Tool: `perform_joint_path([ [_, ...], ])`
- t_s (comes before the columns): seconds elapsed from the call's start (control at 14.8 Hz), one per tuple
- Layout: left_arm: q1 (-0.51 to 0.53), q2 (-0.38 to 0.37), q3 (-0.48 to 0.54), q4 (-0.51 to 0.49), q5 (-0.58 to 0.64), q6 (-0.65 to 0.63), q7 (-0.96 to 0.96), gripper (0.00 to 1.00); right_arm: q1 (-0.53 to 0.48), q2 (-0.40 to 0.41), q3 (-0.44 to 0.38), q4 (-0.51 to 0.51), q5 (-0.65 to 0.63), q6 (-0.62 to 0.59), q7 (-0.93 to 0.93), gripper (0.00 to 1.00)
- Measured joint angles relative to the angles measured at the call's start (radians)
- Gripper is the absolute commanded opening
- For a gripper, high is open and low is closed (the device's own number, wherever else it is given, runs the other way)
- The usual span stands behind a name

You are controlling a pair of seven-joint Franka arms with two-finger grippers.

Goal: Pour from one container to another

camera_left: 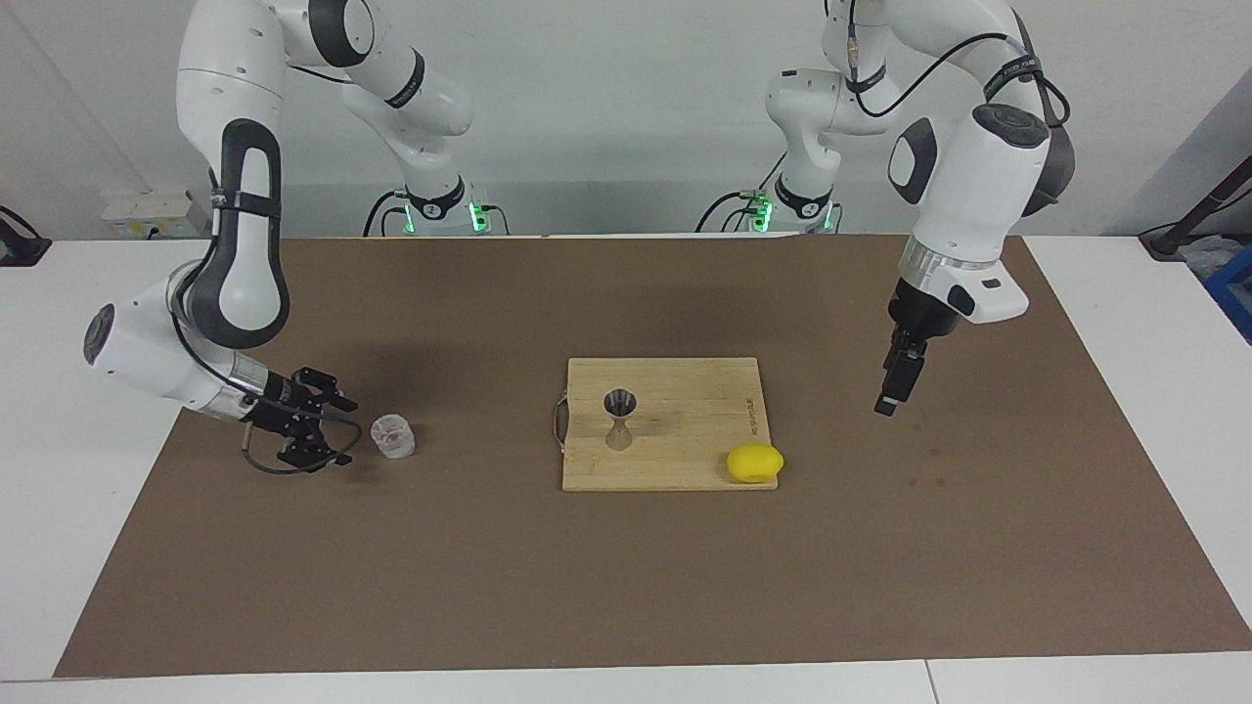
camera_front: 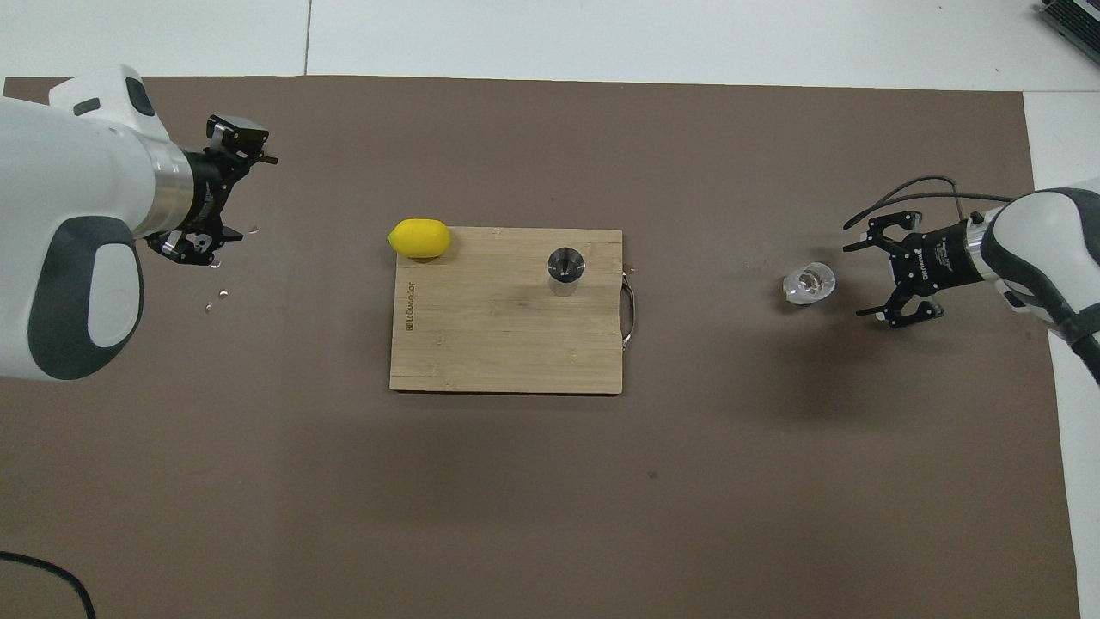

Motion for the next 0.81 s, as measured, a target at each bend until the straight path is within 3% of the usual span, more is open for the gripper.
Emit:
perform_joint_path([
  [0.27, 0.036, -0.024, 0.003, 0.014, 0.015, -0.037, 0.194, 1.0, 0.011, 0.019, 0.007, -0.008, 0.031, 0.0, -0.017, 1.0],
  [0.81, 0.062, -0.077, 0.004, 0.016, 0.016, -0.284, 0.918, 1.0, 0.031, 0.02, 0.012, -0.049, 0.073, 0.0, -0.033, 0.99],
])
